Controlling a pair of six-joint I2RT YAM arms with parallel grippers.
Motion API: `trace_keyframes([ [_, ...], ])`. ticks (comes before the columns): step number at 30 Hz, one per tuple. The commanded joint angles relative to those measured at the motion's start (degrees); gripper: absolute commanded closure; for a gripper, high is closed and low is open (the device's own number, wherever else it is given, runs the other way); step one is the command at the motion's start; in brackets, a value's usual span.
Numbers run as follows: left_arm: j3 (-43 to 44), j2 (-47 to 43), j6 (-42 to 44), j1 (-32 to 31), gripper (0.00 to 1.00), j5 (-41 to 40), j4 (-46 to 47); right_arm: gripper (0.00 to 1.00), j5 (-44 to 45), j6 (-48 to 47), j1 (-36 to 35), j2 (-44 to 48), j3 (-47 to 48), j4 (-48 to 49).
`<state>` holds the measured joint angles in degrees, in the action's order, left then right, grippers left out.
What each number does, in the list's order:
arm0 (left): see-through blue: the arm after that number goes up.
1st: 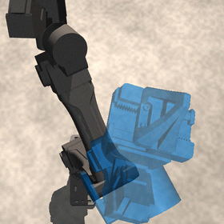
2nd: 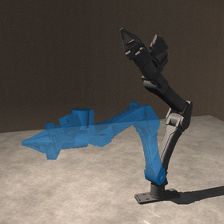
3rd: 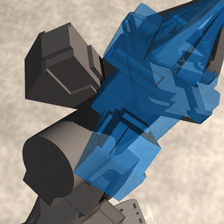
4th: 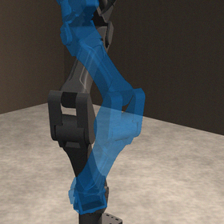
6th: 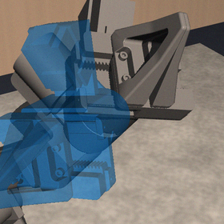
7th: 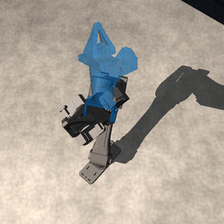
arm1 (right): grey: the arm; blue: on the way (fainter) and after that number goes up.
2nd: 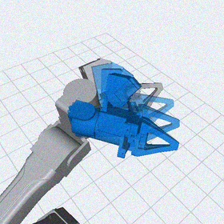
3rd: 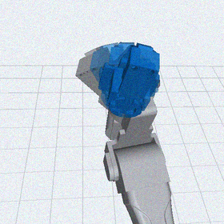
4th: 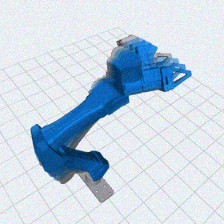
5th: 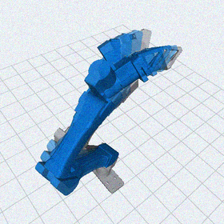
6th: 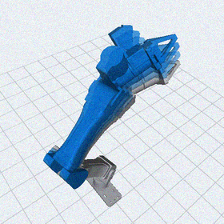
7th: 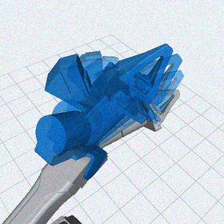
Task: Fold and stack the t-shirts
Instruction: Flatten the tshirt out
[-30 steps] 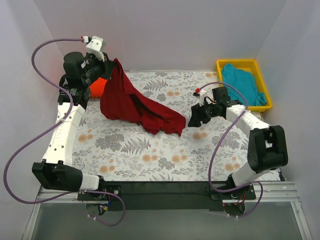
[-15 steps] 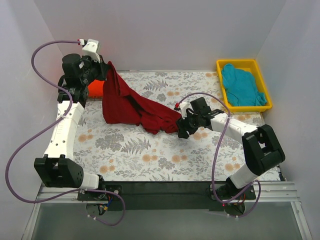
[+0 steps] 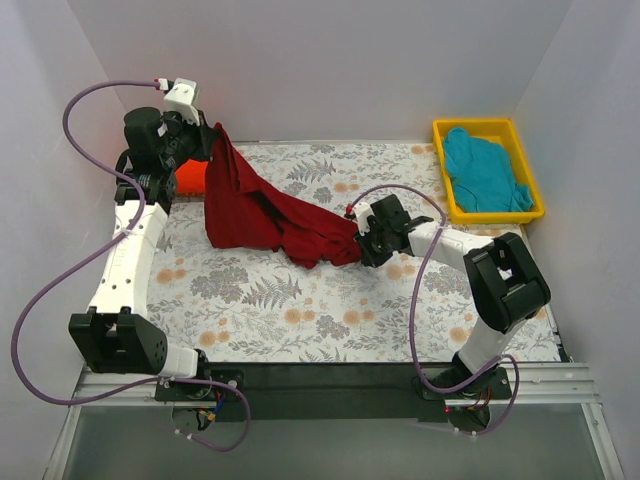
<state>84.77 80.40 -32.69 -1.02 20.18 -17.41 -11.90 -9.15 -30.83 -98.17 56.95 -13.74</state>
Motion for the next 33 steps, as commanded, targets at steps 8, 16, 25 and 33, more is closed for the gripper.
trace_keyframes([
  [8,-0.5,-1.8,-0.6,5.8,1.0,1.7,2.8,0.99,7.3,-9.1,3.5,15.6,6.8,-2.9],
  [16,4.8,-0.9,-2.6,10.5,1.0,4.4,3.9,0.99,8.6,-22.2,11.3,23.9,18.6,-9.0],
  [25,5.7,-10.0,-5.7,13.9,1.0,5.0,5.2,0.99,14.1,-27.7,13.3,34.4,29.9,-10.7],
  [33,0.9,-28.5,0.3,14.0,1.0,-7.8,9.4,0.99,19.0,-29.6,13.3,44.7,38.4,-10.5],
])
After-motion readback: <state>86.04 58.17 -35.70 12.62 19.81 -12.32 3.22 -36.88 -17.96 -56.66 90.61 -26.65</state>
